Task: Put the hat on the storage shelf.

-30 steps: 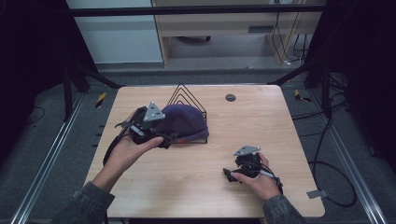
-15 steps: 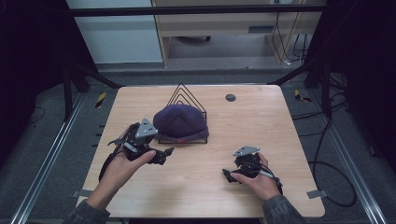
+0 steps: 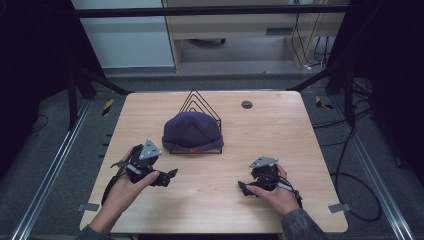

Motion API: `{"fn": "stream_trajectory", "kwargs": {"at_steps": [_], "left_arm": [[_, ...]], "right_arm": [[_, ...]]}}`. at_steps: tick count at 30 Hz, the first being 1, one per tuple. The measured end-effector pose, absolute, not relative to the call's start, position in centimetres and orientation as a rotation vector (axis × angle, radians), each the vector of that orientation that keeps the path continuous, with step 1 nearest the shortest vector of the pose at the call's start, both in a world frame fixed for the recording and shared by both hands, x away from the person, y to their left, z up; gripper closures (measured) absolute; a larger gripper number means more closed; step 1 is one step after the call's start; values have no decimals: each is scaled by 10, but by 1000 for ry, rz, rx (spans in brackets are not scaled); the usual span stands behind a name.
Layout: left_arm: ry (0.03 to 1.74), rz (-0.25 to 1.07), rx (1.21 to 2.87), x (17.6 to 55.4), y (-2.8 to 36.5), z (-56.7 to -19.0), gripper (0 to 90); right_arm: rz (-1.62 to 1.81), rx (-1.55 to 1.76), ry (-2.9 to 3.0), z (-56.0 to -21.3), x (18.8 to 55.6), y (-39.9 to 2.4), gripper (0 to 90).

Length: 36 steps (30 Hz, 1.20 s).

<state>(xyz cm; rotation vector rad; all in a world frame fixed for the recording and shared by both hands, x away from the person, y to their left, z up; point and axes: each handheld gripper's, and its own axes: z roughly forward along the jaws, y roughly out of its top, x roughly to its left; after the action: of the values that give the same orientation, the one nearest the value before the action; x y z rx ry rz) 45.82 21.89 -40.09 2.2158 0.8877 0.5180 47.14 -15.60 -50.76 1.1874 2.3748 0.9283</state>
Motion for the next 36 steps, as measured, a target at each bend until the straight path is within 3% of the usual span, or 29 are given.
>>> {"fn": "stream_trajectory", "kwargs": {"at_steps": [16, 36], "left_arm": [[1056, 474, 2314, 469, 259, -453, 42], [1132, 419, 2421, 473, 285, -479, 45]], "right_arm": [[929, 1178, 2380, -508, 471, -155, 17], [932, 1168, 2391, -508, 470, -153, 14]]}}
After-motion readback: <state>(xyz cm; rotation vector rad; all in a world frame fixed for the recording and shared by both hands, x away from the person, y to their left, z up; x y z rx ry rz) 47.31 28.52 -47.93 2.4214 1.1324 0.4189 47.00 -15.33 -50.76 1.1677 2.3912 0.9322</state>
